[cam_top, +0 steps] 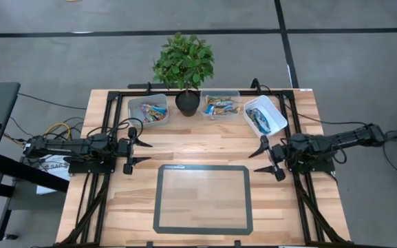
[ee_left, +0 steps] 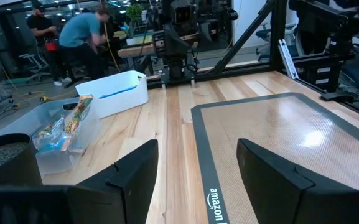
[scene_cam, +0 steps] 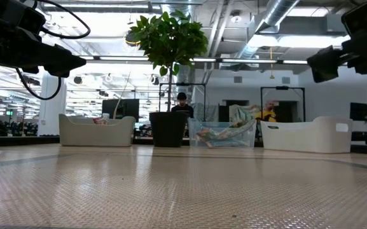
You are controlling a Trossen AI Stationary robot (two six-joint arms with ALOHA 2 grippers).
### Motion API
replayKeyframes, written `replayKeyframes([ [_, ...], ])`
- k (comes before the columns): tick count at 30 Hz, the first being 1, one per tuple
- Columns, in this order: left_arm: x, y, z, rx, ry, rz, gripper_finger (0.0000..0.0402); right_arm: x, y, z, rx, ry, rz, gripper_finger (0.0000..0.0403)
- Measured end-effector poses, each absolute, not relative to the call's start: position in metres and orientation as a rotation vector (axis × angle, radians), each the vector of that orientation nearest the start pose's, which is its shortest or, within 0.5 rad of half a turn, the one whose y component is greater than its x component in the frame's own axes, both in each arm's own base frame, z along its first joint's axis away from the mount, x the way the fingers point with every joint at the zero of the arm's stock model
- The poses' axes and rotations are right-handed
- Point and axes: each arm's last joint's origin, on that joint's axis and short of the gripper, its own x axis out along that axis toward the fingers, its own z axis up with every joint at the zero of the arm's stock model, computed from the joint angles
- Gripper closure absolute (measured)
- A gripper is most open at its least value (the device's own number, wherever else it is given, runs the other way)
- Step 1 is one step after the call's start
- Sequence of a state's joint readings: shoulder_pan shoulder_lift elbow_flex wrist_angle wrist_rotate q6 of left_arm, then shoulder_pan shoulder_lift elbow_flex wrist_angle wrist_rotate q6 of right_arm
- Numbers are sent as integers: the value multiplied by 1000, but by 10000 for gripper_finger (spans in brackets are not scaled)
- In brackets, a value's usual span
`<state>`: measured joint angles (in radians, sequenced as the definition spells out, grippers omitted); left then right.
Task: Pick and place Granola Bars by type
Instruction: Return to Home Position
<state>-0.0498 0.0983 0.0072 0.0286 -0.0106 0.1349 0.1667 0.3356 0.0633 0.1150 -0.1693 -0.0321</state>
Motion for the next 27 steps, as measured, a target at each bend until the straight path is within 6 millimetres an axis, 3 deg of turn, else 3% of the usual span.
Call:
replayKeyframes([
  [15,103,-5,161,137,60,-43,189,106,10,157,-129,95,235,132],
  [27,103,-5,161,137,60,-43,189,103,-3,162,-185,35,106,132],
])
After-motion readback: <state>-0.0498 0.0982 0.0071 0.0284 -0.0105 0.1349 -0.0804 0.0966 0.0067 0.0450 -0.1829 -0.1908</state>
